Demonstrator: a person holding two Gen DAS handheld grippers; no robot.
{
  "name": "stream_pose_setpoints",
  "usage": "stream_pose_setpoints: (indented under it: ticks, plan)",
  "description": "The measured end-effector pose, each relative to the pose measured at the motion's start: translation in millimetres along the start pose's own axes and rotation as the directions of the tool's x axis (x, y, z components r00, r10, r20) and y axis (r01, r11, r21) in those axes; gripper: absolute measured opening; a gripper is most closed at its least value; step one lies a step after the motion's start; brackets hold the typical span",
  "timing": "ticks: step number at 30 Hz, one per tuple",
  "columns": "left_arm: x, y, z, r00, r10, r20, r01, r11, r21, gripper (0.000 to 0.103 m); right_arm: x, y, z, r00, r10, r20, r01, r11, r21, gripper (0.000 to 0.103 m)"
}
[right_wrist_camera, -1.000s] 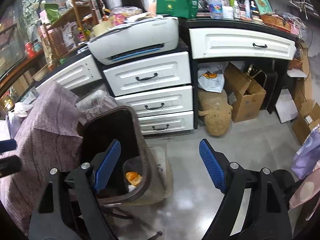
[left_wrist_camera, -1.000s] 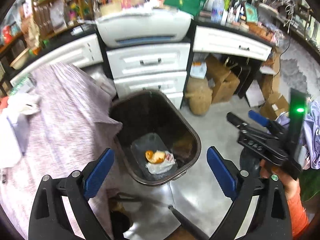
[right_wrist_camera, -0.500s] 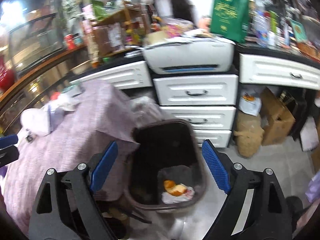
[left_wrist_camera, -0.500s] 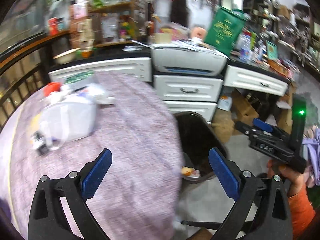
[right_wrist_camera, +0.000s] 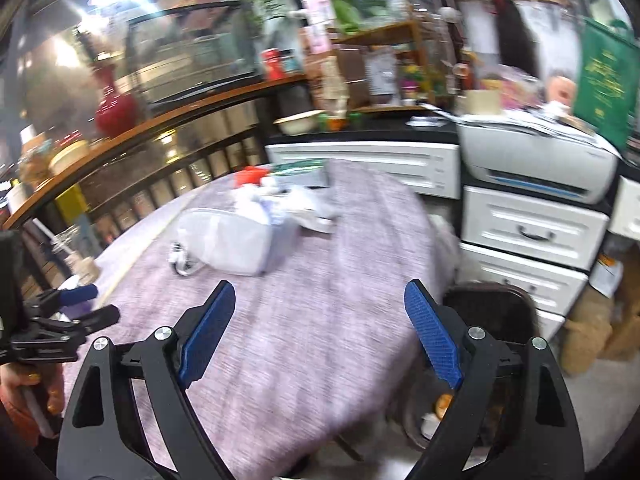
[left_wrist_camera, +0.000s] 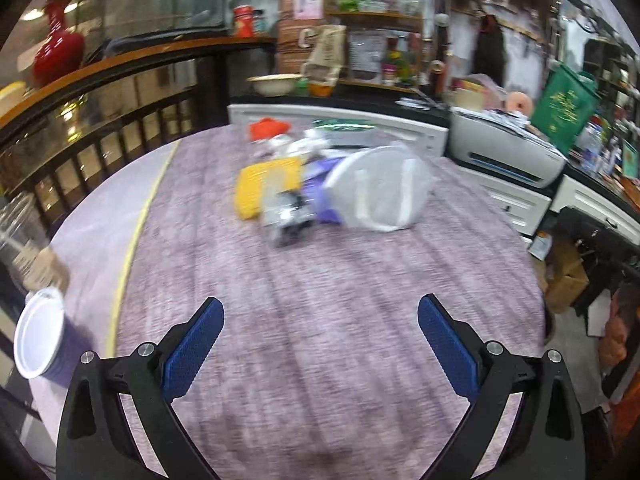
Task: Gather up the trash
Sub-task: 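Return to the table and grasp the white face mask with the right tool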
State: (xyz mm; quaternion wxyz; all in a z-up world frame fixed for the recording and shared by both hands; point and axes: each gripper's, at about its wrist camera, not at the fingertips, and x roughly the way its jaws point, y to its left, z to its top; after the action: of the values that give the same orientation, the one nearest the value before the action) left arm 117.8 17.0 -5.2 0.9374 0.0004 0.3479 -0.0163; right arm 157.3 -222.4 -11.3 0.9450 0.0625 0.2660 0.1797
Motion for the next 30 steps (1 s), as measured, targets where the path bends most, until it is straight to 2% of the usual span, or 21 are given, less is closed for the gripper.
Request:
stream_pose_setpoints:
  ticks: [5,10,17,23,25,27,28,30]
  plan:
    - [5,41,0,0.999,0.042,-0.006,-0.042,0.997,-0.061,0.096,31,38,18,0.995,0.086,-0.045,-0.088,0.995,-0.045,0.086]
    - [11,55,5,1.0,0.027,-0.008,-0.027,0.995,-0.092,0.096,57,61,29,0.99,0.123,-0.066,-0.128,0.988,-0.082,0.086]
    - [20,48,5,1.0,0.007,-0.022,-0.008,0.998,-0.058,0.096,97,91,51,0.988,0.135,-0.077,-0.151,0.952,-0.265,0.086]
    - [33,43,7,0.999,-0.008,-0.046,0.007,0.999,-0.038,0.096,131,97,62,0.978,0.155,-0.14,-0.195,0.92,-0.339,0.085]
    - [36,42,8,0.999,-0.006,-0.051,0.004,0.999,-0.032,0.096,137,101,60,0.971,0.164,-0.176,-0.219,0.905,-0.365,0.074]
    - [40,43,10,0.998,-0.003,-0.056,0.001,1.0,-0.03,0.096,141,104,54,0.96,0.164,-0.228,-0.245,0.886,-0.394,0.051]
    - [43,44,11,0.998,-0.004,-0.062,0.002,0.999,-0.032,0.096,140,105,49,0.959,0.159,-0.235,-0.246,0.879,-0.409,0.045]
    - [49,47,13,0.997,-0.01,-0.074,0.007,0.999,-0.043,0.096,136,106,41,0.95,0.177,-0.256,-0.274,0.863,-0.423,0.02]
